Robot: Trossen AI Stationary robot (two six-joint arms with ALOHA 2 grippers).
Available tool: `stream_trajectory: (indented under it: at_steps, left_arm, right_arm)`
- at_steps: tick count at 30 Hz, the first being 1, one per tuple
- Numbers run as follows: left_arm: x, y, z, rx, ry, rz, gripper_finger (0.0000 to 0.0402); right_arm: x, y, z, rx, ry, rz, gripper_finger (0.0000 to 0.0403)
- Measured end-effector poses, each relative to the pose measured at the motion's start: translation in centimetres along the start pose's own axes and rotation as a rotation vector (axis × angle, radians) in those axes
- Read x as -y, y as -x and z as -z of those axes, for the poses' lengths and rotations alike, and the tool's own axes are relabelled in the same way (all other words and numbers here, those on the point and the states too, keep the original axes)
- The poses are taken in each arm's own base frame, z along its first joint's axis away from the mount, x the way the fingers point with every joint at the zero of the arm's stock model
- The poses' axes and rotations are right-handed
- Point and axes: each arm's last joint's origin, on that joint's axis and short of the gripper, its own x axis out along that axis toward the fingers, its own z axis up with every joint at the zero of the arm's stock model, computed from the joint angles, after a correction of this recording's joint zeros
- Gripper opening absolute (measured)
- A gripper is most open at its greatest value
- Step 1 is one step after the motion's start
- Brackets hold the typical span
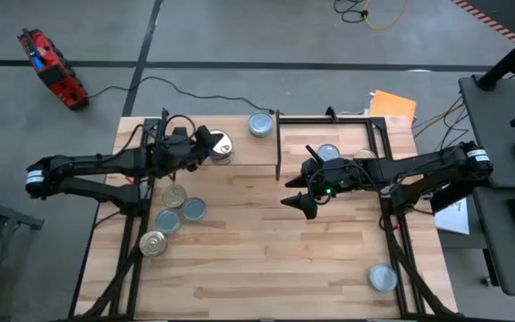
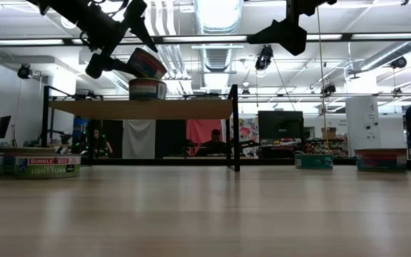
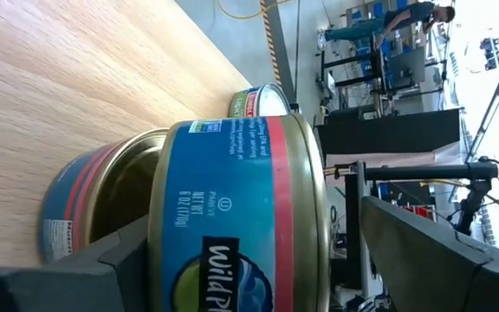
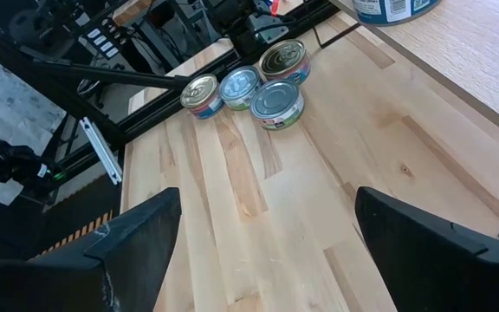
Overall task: Stack canned seafood by type on shelf
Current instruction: Stack the blue and pink tuna can on top of the blue and pink tuna can on the shelf
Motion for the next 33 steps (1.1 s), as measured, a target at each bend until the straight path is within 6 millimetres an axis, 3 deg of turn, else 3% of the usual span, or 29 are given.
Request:
stream_trajectory:
  at_steps: [13,33]
  left_arm:
    - [-0.4,-1.8,1.3,-0.036,0.023,-0.029,0.0316]
    - [-0.6,-1.3,1.1,-0.103,-0.013,-0.052,0.0316]
  right_arm:
    - [0.3,0.0,-0.1,0.003,-0.001,0.010,0.0337]
    - [0.3,0.0,-0.1,-0.006,-0.003,0.013,0.0343]
